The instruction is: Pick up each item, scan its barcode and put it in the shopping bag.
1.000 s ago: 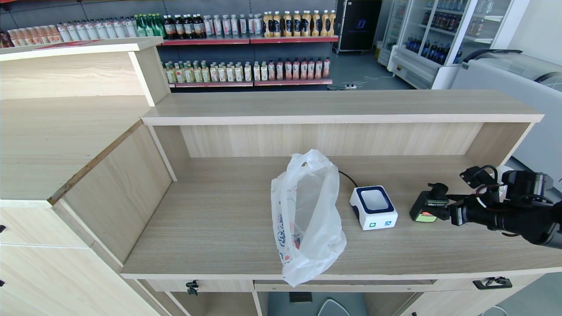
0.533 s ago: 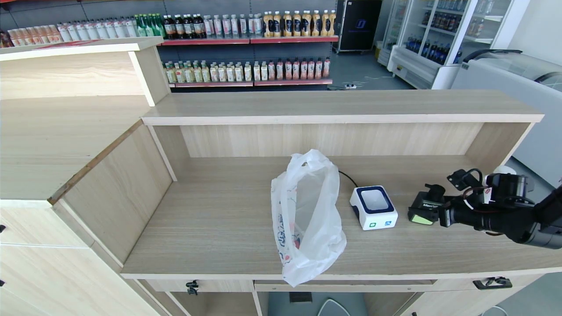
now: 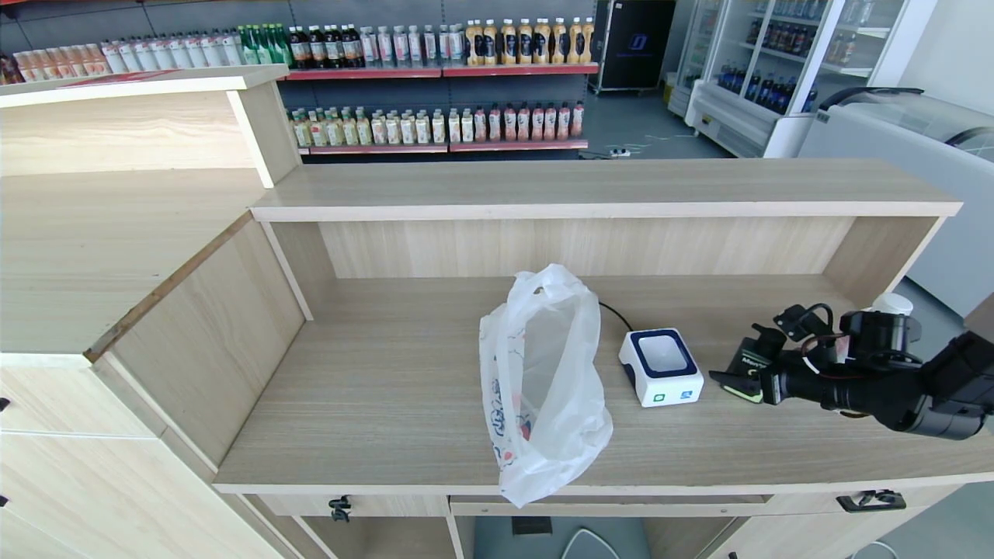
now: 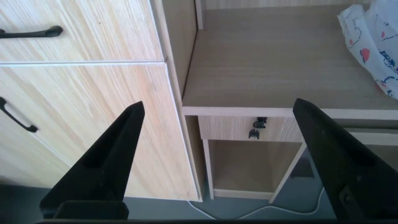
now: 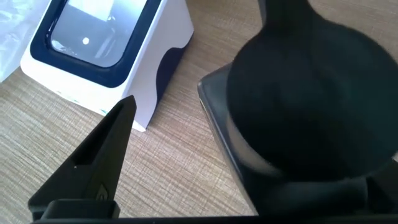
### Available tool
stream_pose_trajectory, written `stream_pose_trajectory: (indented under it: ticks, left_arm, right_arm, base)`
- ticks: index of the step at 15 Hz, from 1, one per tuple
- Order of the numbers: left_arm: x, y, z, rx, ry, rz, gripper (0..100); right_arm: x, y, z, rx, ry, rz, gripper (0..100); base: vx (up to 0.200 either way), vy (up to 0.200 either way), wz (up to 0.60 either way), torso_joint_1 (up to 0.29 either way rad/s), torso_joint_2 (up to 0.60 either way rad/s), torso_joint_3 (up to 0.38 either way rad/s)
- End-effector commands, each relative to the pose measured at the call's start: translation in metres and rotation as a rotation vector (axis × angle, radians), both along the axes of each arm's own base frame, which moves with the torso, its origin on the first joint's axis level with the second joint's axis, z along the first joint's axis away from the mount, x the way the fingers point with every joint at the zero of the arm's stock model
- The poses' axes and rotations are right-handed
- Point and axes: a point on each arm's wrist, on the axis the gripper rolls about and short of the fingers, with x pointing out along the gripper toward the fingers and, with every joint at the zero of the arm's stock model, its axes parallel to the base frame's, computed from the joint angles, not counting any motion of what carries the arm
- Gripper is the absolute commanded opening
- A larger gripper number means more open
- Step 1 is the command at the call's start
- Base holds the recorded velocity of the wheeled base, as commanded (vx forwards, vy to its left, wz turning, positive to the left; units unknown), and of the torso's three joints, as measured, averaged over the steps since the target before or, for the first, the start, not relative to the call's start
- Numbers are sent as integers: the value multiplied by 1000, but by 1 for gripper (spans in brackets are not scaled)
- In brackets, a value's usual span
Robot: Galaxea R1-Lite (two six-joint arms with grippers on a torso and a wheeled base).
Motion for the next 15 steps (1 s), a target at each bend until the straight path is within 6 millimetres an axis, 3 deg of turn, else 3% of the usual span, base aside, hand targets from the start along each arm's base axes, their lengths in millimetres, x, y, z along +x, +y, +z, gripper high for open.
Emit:
stream_pose_trajectory:
  ticks: [1, 7, 8, 15]
  left_arm:
    - [0, 0, 0, 0, 0, 1, 100]
    - [0, 0, 0, 0, 0, 1, 100]
    - [0, 0, 0, 0, 0, 1, 100]
    - [0, 0, 0, 0, 0, 1, 100]
  right_arm:
    - [1, 0, -2, 0, 1, 0, 100]
    - [8, 0, -4, 0, -8, 7, 100]
    - [8, 0, -5, 2, -7, 10, 0]
    - [4, -2, 4, -102, -81, 46, 0]
  base:
    - [0, 0, 0, 0, 0, 0]
    - [0, 0, 0, 0, 0, 0]
    - [0, 0, 0, 0, 0, 0]
    - [0, 0, 0, 0, 0, 0]
